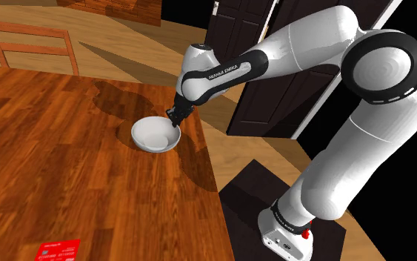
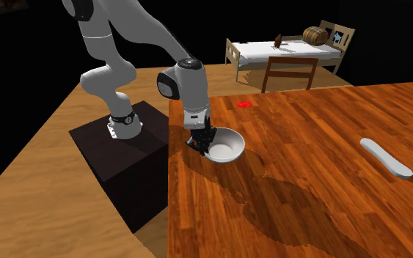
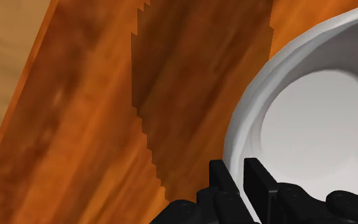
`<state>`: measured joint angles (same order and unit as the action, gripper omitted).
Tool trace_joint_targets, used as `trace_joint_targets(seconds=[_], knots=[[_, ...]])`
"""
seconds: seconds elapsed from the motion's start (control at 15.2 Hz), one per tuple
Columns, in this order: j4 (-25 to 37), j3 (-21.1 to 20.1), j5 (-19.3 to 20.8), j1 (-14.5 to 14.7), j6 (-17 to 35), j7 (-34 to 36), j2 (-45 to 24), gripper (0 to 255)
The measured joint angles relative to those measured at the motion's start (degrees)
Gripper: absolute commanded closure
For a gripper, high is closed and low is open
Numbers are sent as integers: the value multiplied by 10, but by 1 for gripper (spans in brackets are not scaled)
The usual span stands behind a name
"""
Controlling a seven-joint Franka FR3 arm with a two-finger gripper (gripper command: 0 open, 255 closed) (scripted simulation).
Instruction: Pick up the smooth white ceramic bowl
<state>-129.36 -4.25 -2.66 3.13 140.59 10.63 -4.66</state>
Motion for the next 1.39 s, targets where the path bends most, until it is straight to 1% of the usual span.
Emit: trace_joint_targets(seconds=[0.33,0.46,1.39], knots=[[0,0,0,0,0,0,0,255],[3,0,0,0,-8,0,5,255],[49,1,-1,-1,-109,2,60,255]])
